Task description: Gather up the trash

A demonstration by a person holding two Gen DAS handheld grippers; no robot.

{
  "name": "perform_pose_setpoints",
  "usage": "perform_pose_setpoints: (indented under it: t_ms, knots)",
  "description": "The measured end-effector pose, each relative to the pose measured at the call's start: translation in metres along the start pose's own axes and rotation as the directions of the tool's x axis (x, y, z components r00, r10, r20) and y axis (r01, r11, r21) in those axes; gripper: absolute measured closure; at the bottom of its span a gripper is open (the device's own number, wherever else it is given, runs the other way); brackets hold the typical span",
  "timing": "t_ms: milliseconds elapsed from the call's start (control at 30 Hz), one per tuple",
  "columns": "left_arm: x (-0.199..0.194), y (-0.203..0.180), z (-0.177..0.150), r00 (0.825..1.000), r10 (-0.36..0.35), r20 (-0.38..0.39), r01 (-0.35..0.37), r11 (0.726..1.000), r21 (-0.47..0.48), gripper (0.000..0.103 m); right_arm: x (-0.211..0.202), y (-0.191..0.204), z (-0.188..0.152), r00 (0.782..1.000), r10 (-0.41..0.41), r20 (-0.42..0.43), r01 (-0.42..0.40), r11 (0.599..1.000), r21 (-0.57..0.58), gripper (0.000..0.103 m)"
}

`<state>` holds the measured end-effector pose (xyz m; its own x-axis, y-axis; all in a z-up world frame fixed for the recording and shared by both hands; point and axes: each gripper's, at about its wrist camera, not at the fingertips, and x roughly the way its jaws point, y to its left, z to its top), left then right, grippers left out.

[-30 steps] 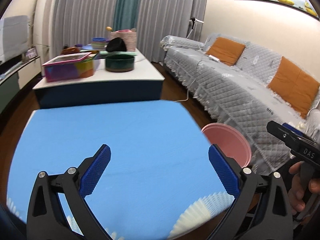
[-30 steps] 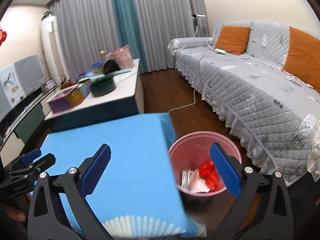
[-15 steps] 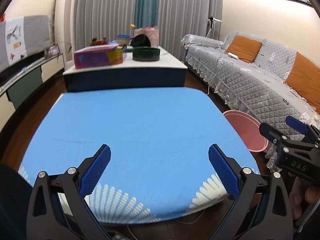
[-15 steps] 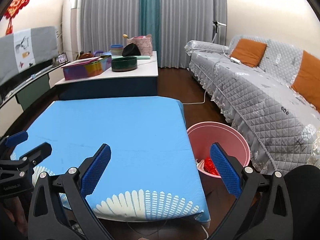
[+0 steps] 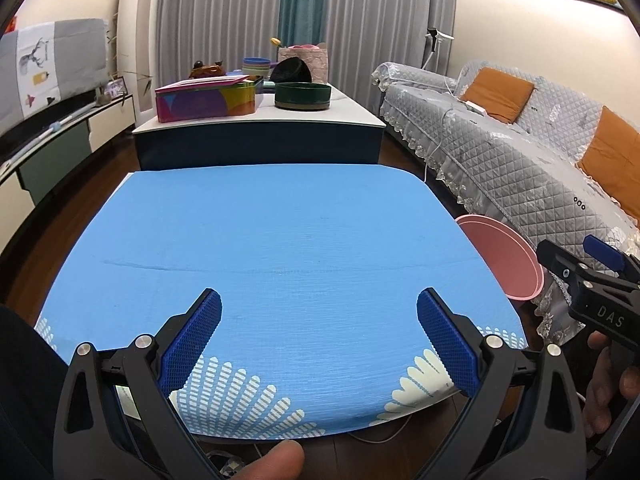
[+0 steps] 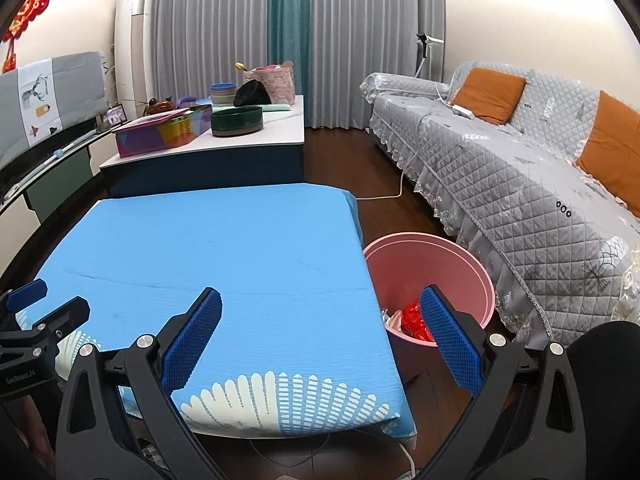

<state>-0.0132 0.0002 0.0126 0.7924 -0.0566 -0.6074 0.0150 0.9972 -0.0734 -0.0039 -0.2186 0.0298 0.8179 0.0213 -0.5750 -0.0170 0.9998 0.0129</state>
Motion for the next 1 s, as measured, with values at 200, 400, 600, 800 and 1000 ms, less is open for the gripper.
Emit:
perform_pose_setpoints:
  t_ms: [200, 400, 600, 800, 1000]
  knots:
    - [0.0024, 0.0009, -0.0013, 1.0, 0.001, -0.01, -0.001, 1.0, -0.007, 0.008, 0.0026, -0.0021, 0.0006, 1.0, 0.0, -0.003, 0.0, 1.0, 0.008, 0.005]
    - [0.0034, -0.0004, -0.0034, 1.0, 0.001, -0.016, -0.001, 1.0, -0.01, 0.008, 0.0047, -0.0012, 0.0002, 1.0, -0.001, -0.006, 0.001, 1.0, 0.008, 0.005]
    - [0.0043, -0.0019, -0.0041, 1.0, 0.002, -0.018, -0.002, 1.0, -0.012, 0.008, 0.0065, -0.0011, -0.0001, 1.0, -0.002, -0.011, 0.002, 1.0, 0.011, 0.005]
    - [0.0041, -0.0023, -0.0044, 1.0, 0.003, -0.019, -0.003, 1.0, -0.01, 0.008, 0.0069, -0.0007, -0.0002, 1.0, -0.001, -0.011, 0.001, 1.0, 0.012, 0.005]
    - [0.0054, -0.0028, -0.0044, 1.0, 0.003, -0.02, -0.003, 1.0, -0.012, 0.008, 0.0068, -0.0007, -0.0001, 1.0, -0.001, -0.012, 0.001, 1.0, 0.012, 0.005]
